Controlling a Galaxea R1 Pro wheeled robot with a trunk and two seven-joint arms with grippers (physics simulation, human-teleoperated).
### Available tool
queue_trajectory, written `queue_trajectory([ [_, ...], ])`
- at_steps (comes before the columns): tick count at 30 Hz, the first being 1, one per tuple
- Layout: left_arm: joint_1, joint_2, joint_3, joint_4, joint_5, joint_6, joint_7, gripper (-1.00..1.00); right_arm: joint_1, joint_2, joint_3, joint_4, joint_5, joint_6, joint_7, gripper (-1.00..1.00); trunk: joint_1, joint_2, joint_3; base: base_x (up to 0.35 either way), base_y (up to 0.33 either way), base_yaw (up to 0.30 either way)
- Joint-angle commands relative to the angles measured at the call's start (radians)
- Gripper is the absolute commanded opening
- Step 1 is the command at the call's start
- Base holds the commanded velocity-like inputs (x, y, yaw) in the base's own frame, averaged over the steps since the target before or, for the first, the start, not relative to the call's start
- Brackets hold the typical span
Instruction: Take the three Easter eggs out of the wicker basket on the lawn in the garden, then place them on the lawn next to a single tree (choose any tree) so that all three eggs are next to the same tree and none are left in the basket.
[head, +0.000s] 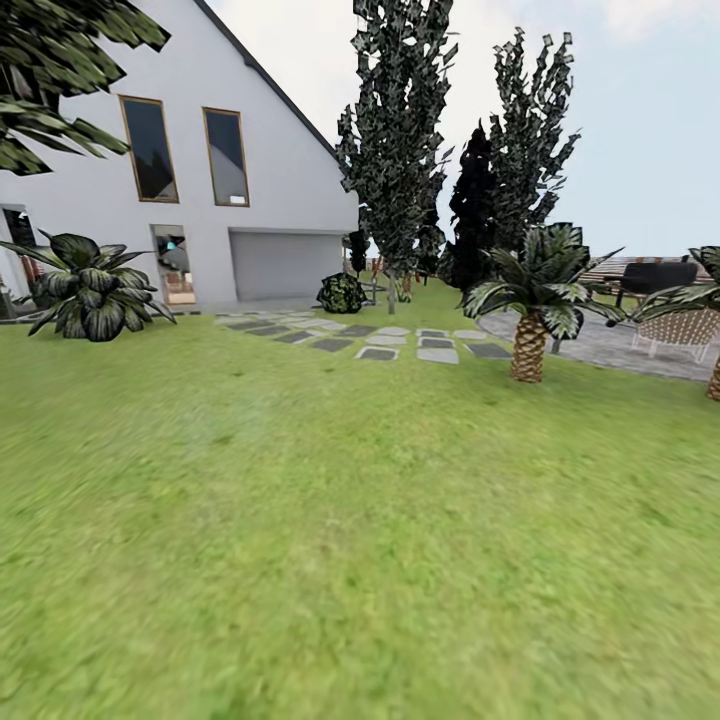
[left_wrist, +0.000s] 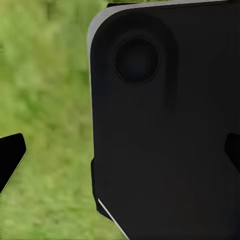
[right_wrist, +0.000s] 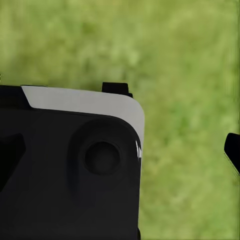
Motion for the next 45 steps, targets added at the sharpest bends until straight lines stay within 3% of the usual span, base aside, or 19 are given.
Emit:
queue_trajectory([
  [1, 0.001, 0.000, -0.001, -0.002, 0.000, 0.000, 0.000, 1.00, -0.001, 0.000, 0.006, 0.002, -0.001, -0.004, -0.001, 1.00, 0.001, 0.000, -0.001, 0.338, 0.000, 0.000],
  [45, 0.001, 0.000, -0.001, -0.002, 0.000, 0.000, 0.000, 1.00, -0.001, 0.000, 0.006, 0.002, -0.001, -0.004, -0.001, 1.00, 0.001, 0.000, -0.001, 0.338, 0.000, 0.000],
])
